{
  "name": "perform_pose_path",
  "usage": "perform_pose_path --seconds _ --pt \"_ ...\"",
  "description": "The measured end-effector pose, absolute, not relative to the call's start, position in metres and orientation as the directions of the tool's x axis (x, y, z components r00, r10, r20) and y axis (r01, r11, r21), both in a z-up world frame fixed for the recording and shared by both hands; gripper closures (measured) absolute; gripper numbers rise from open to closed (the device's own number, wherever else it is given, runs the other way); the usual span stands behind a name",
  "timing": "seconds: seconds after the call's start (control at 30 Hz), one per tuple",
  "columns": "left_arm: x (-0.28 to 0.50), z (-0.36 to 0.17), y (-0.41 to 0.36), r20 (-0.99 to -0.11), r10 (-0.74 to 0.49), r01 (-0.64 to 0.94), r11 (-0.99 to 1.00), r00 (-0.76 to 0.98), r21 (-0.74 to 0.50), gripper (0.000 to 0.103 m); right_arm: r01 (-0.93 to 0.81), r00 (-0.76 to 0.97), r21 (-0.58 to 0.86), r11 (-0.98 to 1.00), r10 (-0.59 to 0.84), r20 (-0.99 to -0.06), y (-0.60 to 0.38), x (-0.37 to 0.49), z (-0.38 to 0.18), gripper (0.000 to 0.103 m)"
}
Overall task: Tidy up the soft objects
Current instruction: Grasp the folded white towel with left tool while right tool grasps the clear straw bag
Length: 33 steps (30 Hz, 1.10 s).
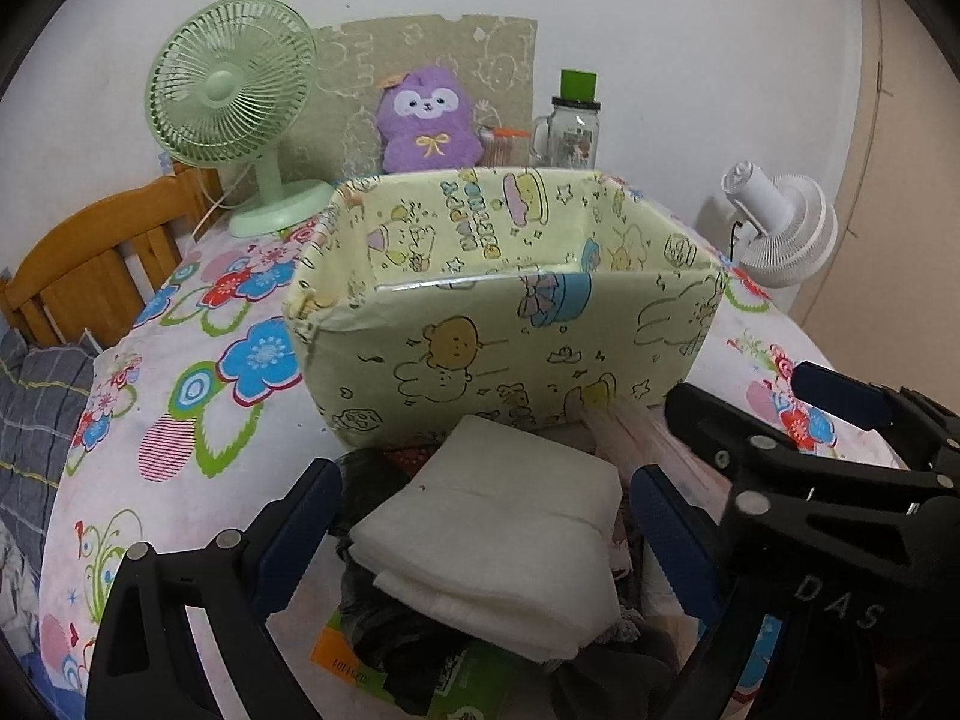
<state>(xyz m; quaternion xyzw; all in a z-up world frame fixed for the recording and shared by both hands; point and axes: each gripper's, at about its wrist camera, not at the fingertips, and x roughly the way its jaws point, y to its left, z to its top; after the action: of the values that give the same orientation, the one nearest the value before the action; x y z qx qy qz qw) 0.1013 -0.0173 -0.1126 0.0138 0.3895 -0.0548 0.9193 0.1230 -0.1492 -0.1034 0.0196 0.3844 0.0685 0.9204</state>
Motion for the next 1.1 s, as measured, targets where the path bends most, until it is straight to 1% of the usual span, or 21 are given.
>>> perform_pose_path --seconds 0.13,0.57,0.67,0.87,0.93,1.1 --pt "0.105 -0.118 -0.019 -0.728 -0.08 0.117 0.993 0.681 -0.001 0.005 -0.119 0.669 0.097 0.988 0.152 -0.727 -0.146 0.13 -0.112 0.016" --pt "0.115 -0.132 -0.026 -0.752 -0.075 0.145 0.989 0.655 0.028 0.008 -0.13 0.586 0.149 0.98 0.198 -0.786 -0.142 0.146 -0.136 0.032" --pt "0.116 -0.134 -0.027 -0.755 -0.077 0.153 0.988 0.651 0.032 0.011 -0.139 0.566 0.174 0.975 0.222 -0.794 -0.14 0.149 -0.139 0.043" --pt "0.116 -0.134 -0.031 -0.751 -0.084 0.175 0.984 0.655 0.043 0.02 -0.158 0.545 0.225 0.962 0.274 -0.792 -0.139 0.151 -0.141 0.059" --pt "0.116 -0.134 -0.03 -0.75 -0.085 0.171 0.985 0.656 0.039 0.025 -0.161 0.55 0.228 0.96 0.279 -0.788 -0.138 0.15 -0.139 0.06" --pt "0.115 -0.131 -0.027 -0.743 -0.089 0.163 0.986 0.663 0.027 0.031 -0.161 0.554 0.239 0.958 0.288 -0.781 -0.14 0.148 -0.136 0.063"
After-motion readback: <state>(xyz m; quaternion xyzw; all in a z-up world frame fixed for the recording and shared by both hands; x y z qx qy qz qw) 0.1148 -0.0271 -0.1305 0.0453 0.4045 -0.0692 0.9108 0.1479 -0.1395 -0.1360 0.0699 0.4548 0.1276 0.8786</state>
